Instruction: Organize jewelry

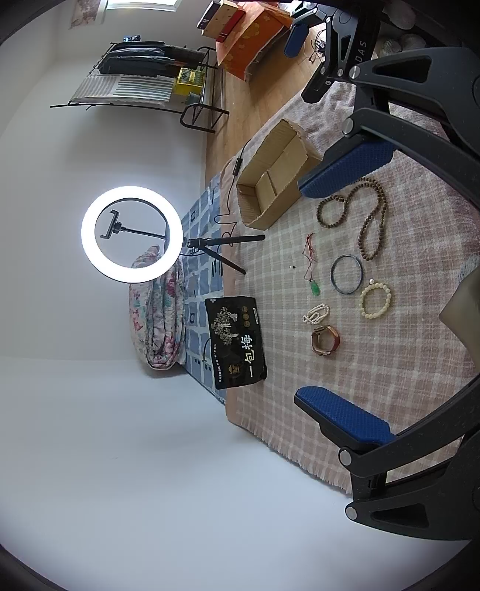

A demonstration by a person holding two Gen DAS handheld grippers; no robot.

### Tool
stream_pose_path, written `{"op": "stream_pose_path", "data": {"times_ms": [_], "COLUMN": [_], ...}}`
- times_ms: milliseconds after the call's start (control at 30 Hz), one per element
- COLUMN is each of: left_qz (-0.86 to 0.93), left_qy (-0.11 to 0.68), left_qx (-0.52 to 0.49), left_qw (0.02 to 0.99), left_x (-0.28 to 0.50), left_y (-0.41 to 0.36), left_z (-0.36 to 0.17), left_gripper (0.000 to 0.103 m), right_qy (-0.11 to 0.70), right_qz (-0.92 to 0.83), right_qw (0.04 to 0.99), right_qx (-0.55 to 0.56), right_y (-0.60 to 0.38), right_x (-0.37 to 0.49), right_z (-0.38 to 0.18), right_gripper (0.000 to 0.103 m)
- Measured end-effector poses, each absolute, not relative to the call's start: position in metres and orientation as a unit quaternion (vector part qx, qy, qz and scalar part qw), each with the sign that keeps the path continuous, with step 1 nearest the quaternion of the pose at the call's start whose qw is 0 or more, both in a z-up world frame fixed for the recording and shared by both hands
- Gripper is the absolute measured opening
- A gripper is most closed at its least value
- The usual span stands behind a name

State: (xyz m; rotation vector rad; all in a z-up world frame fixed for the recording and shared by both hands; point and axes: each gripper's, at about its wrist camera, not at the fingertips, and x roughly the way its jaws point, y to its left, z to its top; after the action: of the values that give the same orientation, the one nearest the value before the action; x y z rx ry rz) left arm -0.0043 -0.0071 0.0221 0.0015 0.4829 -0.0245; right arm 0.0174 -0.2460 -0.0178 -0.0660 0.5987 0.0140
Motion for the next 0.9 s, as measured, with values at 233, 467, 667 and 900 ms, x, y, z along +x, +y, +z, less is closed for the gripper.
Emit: {"op": "stream_pose_path", "data": {"times_ms": [233,467,667,900], "left_qz": [-0.011,-0.006,-0.004,0.006], "left_qy": [0.247,0.283,0.332,0.346], "left_qx": [-0.001,-0.012,-0.027,-0.019], "left_qw": [0.969,0.959,0.943,0.938], "left_x": [0.001,0.018,0.039,0.057], "left_y": [-0.008,0.008,0.027,0.051], "left_z": [0.013,-0.002,-0.017,-0.023], "left_gripper": [0.103,0.103,0.103,0.103], "right_qy": [0.301,0.314,0.334,0.361], "right_qz": [0.008,0.006,0.005,-0.008], "right_qw": [0.953,0.949,0.942,0.932], "right_qx": [-0.034,-0.027,-0.019,-0.021], "right_y": [-0.242,-0.243,-0.248,-0.253], "right_x": [0.020,0.028,0.041,0.055], "right_z": [-0.023,-0.028,-0.035,-0.050], "right_gripper": [0.103,0.103,0.103,0.103]}}
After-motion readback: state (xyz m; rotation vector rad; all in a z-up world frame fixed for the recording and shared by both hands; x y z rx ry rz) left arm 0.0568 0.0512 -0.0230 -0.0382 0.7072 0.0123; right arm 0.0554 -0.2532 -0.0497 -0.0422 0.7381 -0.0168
